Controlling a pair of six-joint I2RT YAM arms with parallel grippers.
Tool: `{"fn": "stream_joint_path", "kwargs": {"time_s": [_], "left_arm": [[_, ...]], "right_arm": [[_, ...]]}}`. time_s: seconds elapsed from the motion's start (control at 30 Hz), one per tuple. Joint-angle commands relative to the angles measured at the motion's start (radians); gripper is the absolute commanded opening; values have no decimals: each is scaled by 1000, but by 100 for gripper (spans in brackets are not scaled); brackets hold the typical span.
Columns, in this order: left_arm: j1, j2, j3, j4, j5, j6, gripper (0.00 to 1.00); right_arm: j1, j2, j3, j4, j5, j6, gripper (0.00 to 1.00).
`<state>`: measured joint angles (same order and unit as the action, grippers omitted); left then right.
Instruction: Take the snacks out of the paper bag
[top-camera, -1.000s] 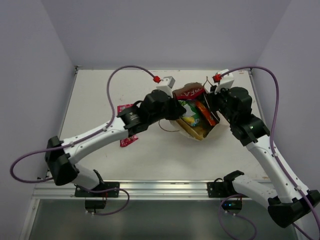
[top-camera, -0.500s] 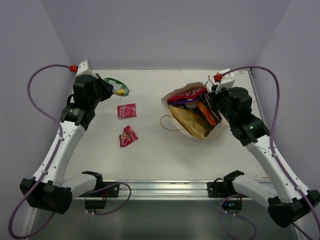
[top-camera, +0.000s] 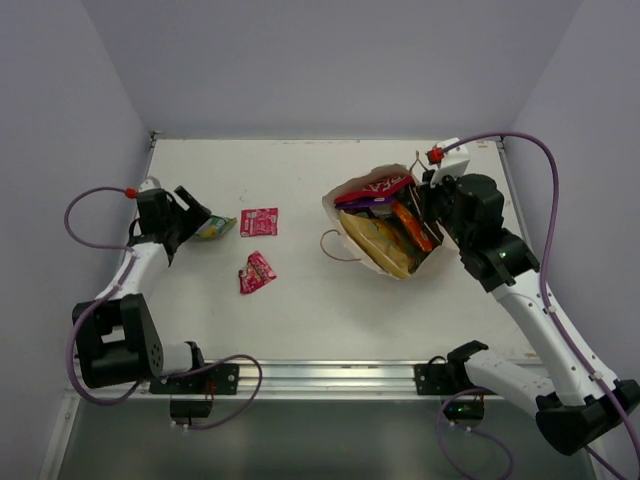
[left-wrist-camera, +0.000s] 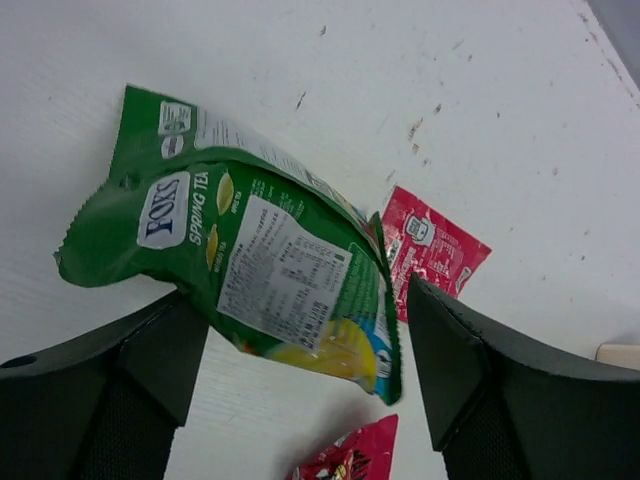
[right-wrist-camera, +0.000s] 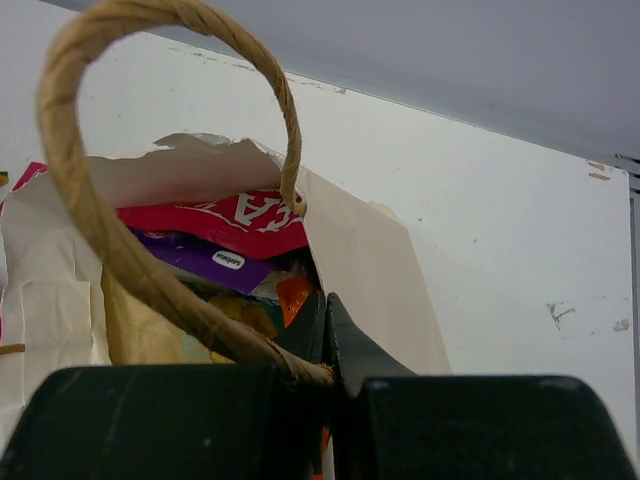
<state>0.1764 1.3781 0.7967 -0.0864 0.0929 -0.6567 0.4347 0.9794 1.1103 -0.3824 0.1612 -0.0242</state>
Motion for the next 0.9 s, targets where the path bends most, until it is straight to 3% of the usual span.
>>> {"fn": "stream_joint_path", "kwargs": {"time_s": [0.0,0.13,0.23,0.27,0.47,0.57,0.73,0.87], "left_arm": [[6,-151,-54,89,33,15,86],[-23,-325,-38,-1,158,43,89],[-158,-402,48,-56,148,11,91],[-286,-407,103,-65,133,5,91],[-693,-289,314,-69,39,51,86],[-829,-182,419,-41,37,195,84],[-1007,-1,574,-53,86,590,84],[-1065,81,593,-56,102,796,79]], "right_arm": [[1,11,29,-41,-5,-17,0],[6,36,54,-67,-3,-23,0],[16,42,71,-70,-2,-23,0],[18,42,75,-70,-2,-22,0],[44,45,111,-91,14,-39,0],[53,38,125,-99,17,-52,0],[59,21,129,-101,-6,-59,0],[62,15,138,-105,-12,-59,0]]}}
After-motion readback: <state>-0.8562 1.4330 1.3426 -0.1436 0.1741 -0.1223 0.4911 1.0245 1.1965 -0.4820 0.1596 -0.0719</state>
